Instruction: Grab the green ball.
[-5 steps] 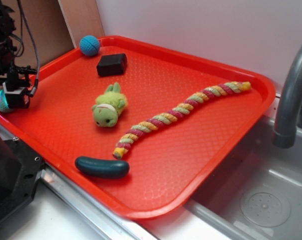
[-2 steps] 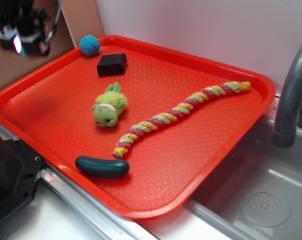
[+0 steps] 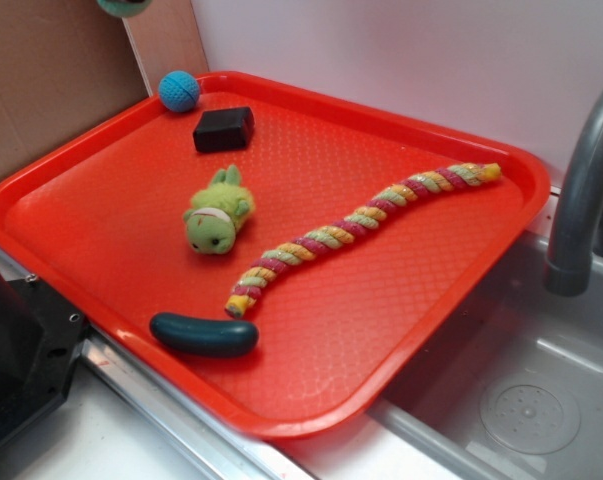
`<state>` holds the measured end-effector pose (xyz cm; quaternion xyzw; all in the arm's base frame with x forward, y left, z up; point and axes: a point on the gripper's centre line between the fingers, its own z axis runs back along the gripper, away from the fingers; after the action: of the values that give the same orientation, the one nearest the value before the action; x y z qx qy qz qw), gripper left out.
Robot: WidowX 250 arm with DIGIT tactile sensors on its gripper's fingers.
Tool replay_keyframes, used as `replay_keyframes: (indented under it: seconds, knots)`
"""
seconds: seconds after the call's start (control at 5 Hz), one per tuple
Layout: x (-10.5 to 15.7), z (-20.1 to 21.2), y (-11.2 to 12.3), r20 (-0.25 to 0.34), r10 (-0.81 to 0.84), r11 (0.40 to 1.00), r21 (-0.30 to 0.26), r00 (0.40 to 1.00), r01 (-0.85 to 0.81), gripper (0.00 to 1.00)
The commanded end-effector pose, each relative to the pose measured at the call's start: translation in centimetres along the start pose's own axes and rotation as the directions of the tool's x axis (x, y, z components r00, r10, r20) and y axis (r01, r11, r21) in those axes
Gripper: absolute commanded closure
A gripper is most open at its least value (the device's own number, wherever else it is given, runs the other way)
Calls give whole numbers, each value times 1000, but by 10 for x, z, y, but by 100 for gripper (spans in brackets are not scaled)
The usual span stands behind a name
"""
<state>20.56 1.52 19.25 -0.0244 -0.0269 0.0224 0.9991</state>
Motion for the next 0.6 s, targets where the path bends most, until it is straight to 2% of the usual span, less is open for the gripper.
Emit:
replay_keyframes:
  seconds: [0.0,0.4]
  knots:
    - [-19,40,-25,18,-18,1000,21,1000,18,100]
    - [-18,35,-26,12,-16,999,45,1000,16,100]
